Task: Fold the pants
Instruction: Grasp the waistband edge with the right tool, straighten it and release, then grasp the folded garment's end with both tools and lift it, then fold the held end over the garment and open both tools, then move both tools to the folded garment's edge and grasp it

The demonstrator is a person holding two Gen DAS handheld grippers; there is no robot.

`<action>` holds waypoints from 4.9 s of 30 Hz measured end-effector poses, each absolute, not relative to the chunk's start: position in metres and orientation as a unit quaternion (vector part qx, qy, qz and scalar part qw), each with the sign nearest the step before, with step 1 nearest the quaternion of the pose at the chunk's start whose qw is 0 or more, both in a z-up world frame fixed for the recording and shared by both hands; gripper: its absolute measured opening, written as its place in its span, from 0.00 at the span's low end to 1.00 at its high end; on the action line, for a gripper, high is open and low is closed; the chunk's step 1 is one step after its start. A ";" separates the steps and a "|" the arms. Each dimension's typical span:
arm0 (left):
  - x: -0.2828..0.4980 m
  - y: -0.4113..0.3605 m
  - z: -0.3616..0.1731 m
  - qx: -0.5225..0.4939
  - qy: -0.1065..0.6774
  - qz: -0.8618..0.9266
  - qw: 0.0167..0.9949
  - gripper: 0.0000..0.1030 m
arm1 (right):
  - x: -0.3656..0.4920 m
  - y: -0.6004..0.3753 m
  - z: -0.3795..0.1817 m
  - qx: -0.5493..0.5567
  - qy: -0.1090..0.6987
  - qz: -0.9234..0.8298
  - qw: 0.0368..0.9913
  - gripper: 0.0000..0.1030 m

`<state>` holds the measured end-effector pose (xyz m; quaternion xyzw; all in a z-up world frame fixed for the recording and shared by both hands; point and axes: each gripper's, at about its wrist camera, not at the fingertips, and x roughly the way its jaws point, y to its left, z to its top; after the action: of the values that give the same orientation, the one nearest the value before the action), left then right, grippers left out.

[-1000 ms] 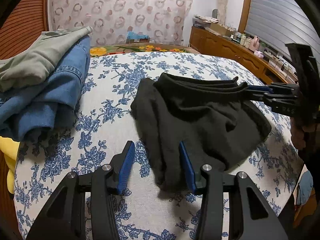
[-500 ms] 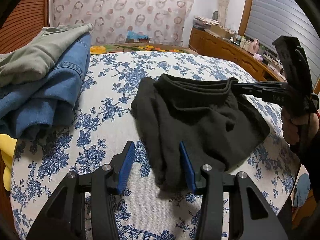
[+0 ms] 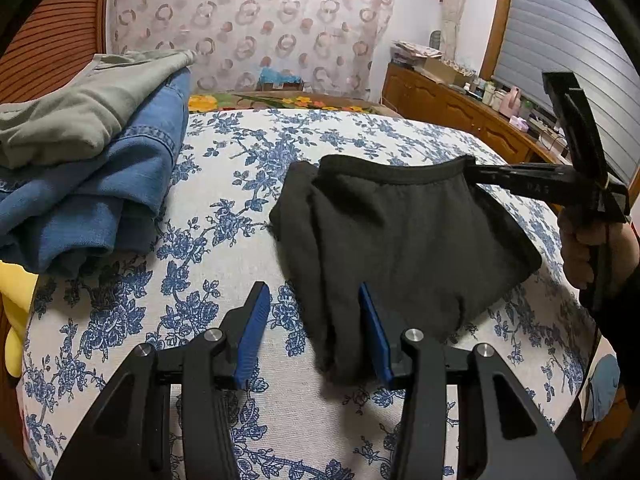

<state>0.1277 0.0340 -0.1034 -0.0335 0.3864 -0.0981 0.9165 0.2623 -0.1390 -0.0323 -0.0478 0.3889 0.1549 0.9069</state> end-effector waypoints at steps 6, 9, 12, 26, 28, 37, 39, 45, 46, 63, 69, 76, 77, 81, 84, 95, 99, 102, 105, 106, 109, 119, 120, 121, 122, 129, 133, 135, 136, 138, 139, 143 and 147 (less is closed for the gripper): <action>0.128 0.033 -0.104 -0.032 0.388 -0.098 0.916 0.46 | 0.243 -0.143 -0.023 -0.064 0.397 0.159 0.902 0.12; 0.130 0.032 -0.104 -0.031 0.390 -0.097 0.915 0.46 | 0.223 -0.144 -0.022 -0.061 0.394 0.175 0.900 0.15; 0.130 0.032 -0.105 -0.030 0.391 -0.097 0.915 0.46 | 0.205 -0.142 -0.026 -0.063 0.396 0.182 0.898 0.24; 0.132 0.032 -0.107 -0.031 0.394 -0.098 0.913 0.46 | 0.172 -0.151 -0.043 -0.043 0.409 0.165 0.896 0.50; 0.133 0.031 -0.108 -0.032 0.396 -0.099 0.912 0.46 | 0.169 -0.151 -0.045 -0.043 0.401 0.161 0.901 0.52; 0.127 0.030 -0.103 -0.024 0.387 -0.098 0.916 0.46 | 0.159 -0.154 -0.045 -0.030 0.401 0.154 0.902 0.52; 0.120 0.032 -0.098 -0.029 0.381 -0.105 0.918 0.46 | 0.156 -0.156 -0.043 -0.023 0.402 0.156 0.902 0.52; 0.095 0.033 -0.094 -0.040 0.378 -0.126 0.916 0.44 | 0.144 -0.156 -0.040 -0.021 0.406 0.167 0.898 0.52; 0.093 0.032 -0.095 -0.039 0.379 -0.129 0.915 0.41 | 0.143 -0.156 -0.040 -0.022 0.407 0.170 0.897 0.52; 0.102 0.016 -0.105 -0.018 0.394 -0.132 0.909 0.12 | 0.146 -0.152 -0.043 -0.023 0.396 0.192 0.898 0.11; 0.087 0.028 -0.078 -0.032 0.349 -0.141 0.926 0.10 | 0.139 -0.160 -0.033 -0.019 0.379 0.196 0.904 0.08; 0.063 0.025 -0.069 -0.024 0.351 -0.155 0.923 0.10 | 0.116 -0.167 -0.021 -0.018 0.376 0.206 0.903 0.08; 0.060 0.025 -0.069 -0.023 0.354 -0.156 0.922 0.10 | 0.111 -0.167 -0.020 -0.018 0.379 0.208 0.902 0.08; 0.037 0.020 -0.066 -0.018 0.362 -0.165 0.917 0.10 | 0.089 -0.166 -0.012 -0.021 0.380 0.218 0.899 0.08; 0.025 0.017 -0.066 -0.018 0.368 -0.167 0.914 0.10 | 0.076 -0.168 -0.008 -0.019 0.380 0.219 0.898 0.08; 0.016 0.012 -0.082 -0.009 0.402 -0.159 0.902 0.33 | 0.059 -0.170 -0.016 -0.014 0.403 0.215 0.889 0.09; 0.020 0.012 -0.082 -0.020 0.407 -0.164 0.898 0.59 | 0.056 -0.168 -0.012 -0.019 0.402 0.213 0.890 0.09; 0.020 0.009 -0.082 -0.020 0.403 -0.162 0.901 0.69 | 0.054 -0.167 -0.008 -0.026 0.398 0.212 0.892 0.09; 0.022 0.009 -0.082 -0.021 0.403 -0.161 0.901 0.70 | 0.050 -0.166 -0.006 -0.036 0.395 0.210 0.894 0.13; 0.023 0.009 -0.082 -0.022 0.402 -0.160 0.901 0.70 | 0.049 -0.166 -0.005 -0.041 0.396 0.207 0.894 0.14; 0.026 0.011 -0.082 -0.022 0.401 -0.148 0.904 0.70 | 0.049 -0.166 -0.005 -0.047 0.397 0.199 0.895 0.22; 0.046 0.015 -0.084 -0.024 0.397 -0.133 0.908 0.70 | 0.068 -0.168 -0.011 -0.027 0.391 0.189 0.900 0.35; 0.049 0.015 -0.083 -0.023 0.395 -0.132 0.909 0.70 | 0.072 -0.168 -0.012 -0.024 0.392 0.187 0.900 0.35; 0.051 0.015 -0.083 -0.023 0.394 -0.131 0.909 0.70 | 0.077 -0.168 -0.014 -0.023 0.394 0.183 0.900 0.35; 0.054 0.016 -0.083 -0.023 0.393 -0.131 0.910 0.70 | 0.080 -0.168 -0.015 -0.022 0.394 0.181 0.901 0.35; 0.082 0.019 -0.082 -0.026 0.387 -0.121 0.914 0.70 | 0.110 -0.166 -0.028 -0.007 0.404 0.167 0.900 0.36; 0.093 0.019 -0.080 -0.025 0.384 -0.117 0.916 0.70 | 0.122 -0.163 -0.033 -0.005 0.408 0.160 0.899 0.37; 0.097 0.020 -0.080 -0.023 0.383 -0.116 0.916 0.70 | 0.125 -0.161 -0.033 -0.005 0.408 0.160 0.899 0.38; 0.100 0.020 -0.081 -0.024 0.384 -0.115 0.916 0.70 | 0.126 -0.160 -0.034 -0.006 0.408 0.160 0.899 0.40; 0.104 0.020 -0.082 -0.024 0.386 -0.115 0.915 0.70 | 0.127 -0.159 -0.034 -0.008 0.409 0.159 0.899 0.42; 0.106 0.021 -0.083 -0.024 0.387 -0.115 0.914 0.70 | 0.128 -0.159 -0.034 -0.008 0.409 0.160 0.898 0.42; 0.114 0.022 -0.090 -0.023 0.395 -0.111 0.912 0.70 | 0.126 -0.160 -0.034 -0.009 0.409 0.162 0.898 0.43; 0.122 0.022 -0.096 -0.022 0.403 -0.109 0.909 0.70 | 0.124 -0.162 -0.033 -0.009 0.410 0.162 0.897 0.43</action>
<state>0.1218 0.0220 -0.0959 -0.0218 0.4026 -0.1094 0.9085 0.1244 -0.1616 -0.0331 -0.0093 0.4103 0.1620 0.8974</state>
